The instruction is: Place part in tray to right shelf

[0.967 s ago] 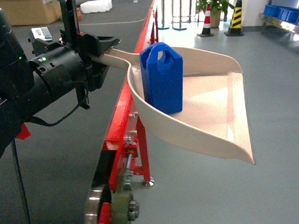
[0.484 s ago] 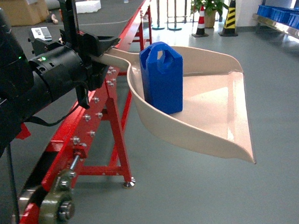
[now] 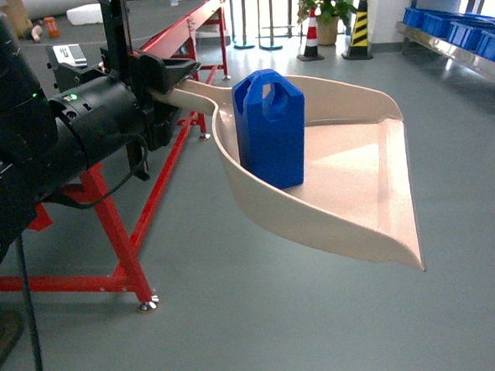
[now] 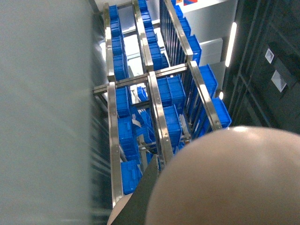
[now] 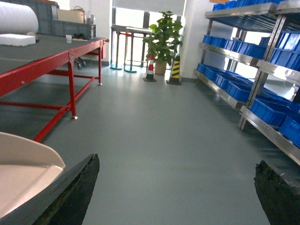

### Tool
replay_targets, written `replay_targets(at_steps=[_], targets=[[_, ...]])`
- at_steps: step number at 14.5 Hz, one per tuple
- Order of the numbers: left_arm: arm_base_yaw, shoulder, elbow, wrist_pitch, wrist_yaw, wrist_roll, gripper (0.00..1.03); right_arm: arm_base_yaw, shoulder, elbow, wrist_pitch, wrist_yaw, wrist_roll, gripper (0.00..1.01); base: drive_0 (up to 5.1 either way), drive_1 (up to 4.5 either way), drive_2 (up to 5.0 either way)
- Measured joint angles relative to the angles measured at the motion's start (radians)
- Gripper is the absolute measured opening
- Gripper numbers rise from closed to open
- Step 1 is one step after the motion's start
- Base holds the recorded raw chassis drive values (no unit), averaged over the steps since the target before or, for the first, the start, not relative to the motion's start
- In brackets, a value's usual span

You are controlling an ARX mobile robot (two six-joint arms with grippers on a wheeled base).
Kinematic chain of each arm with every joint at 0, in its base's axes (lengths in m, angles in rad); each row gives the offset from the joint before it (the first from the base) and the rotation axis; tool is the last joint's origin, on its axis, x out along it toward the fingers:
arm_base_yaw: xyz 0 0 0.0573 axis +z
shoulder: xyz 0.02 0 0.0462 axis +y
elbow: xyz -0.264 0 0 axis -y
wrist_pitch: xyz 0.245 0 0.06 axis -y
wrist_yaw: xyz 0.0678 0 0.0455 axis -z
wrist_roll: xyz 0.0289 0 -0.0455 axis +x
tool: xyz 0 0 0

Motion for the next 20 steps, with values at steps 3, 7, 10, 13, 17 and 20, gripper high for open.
replay_targets(at_steps=[3, 7, 10, 13, 17, 20], targets=[[0.000, 0.000, 0.000, 0.000, 0.001, 0.000, 0.13, 0.000, 0.000, 0.000, 0.000, 0.000, 0.000, 0.98, 5.0, -2.34, -2.3], [0.000, 0.000, 0.000, 0.000, 0.000, 0.000, 0.13, 0.000, 0.000, 0.000, 0.000, 0.000, 0.000, 0.98, 5.0, -2.31, -2.3], [0.000, 0.000, 0.000, -0.001, 0.000, 0.000, 0.13, 0.000, 0.000, 0.000, 0.000, 0.000, 0.000, 0.98, 4.9, -2.13, -2.7], [0.000, 0.000, -0.001, -0.002, 0.001, 0.000, 0.13, 0.000, -0.001, 0.000, 0.000, 0.000, 0.000, 0.98, 3.2, -1.00, -2.3], [-0.009, 0.000, -0.005, -0.001, 0.011, 0.000, 0.13, -0.004, -0.003, 0.000, 0.001, 0.003, 0.000, 0.98, 0.1, 2.21, -2.1], [-0.003, 0.000, -0.005, 0.000, 0.003, 0.000, 0.13, -0.005, -0.002, 0.000, 0.002, 0.003, 0.000, 0.98, 0.1, 4.43, -4.2]])
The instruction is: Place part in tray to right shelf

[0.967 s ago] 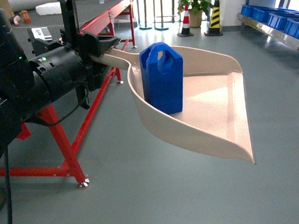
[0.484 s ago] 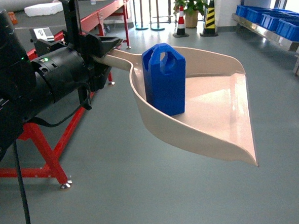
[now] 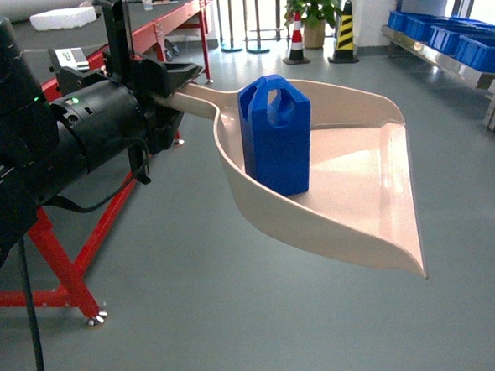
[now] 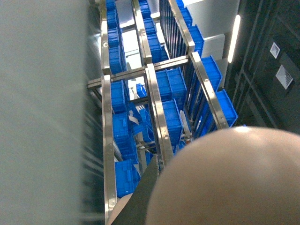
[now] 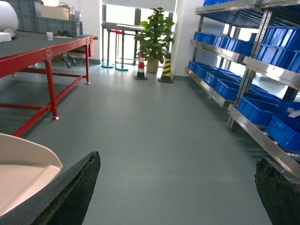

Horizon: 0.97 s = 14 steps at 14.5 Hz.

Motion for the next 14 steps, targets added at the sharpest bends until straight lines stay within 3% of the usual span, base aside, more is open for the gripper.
replay_targets(at_steps=[14], targets=[[0.003, 0.000, 0.000, 0.001, -0.003, 0.000, 0.13, 0.001, 0.001, 0.000, -0.002, 0.000, 0.000, 0.98, 0.1, 4.38, -4.2]])
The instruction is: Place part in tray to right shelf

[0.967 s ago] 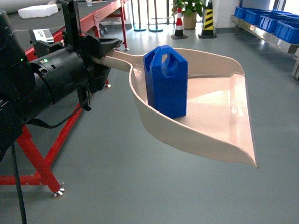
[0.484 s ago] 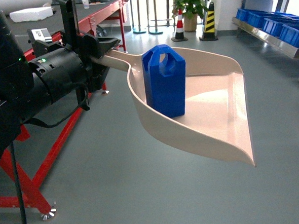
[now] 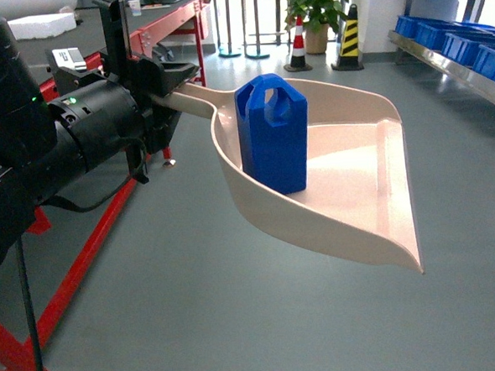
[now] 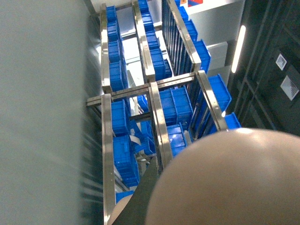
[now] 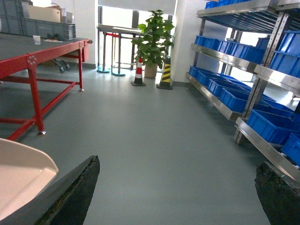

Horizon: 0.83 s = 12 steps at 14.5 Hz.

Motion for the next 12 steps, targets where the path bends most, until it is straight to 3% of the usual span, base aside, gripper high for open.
replay_targets(at_steps=[12], targets=[[0.000, 0.000, 0.000, -0.004, 0.002, 0.000, 0.13, 0.000, 0.001, 0.000, 0.001, 0.000, 0.000, 0.98, 0.0, 4.32, -4.3]])
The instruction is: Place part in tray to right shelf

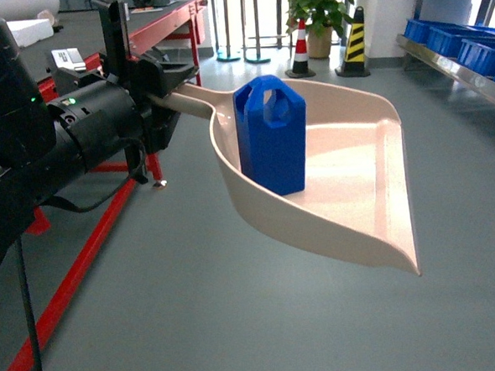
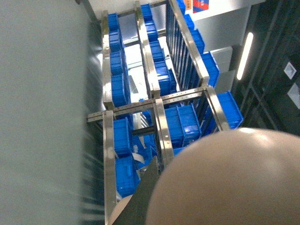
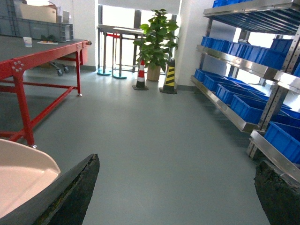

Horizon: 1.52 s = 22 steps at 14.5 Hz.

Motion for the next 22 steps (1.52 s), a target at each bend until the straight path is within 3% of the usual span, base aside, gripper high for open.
replay_targets(at_steps=[22], targets=[[0.000, 0.000, 0.000, 0.009, 0.000, 0.000, 0.13, 0.004, 0.002, 0.000, 0.002, 0.000, 0.000, 0.98, 0.0, 4.35, -4.3]])
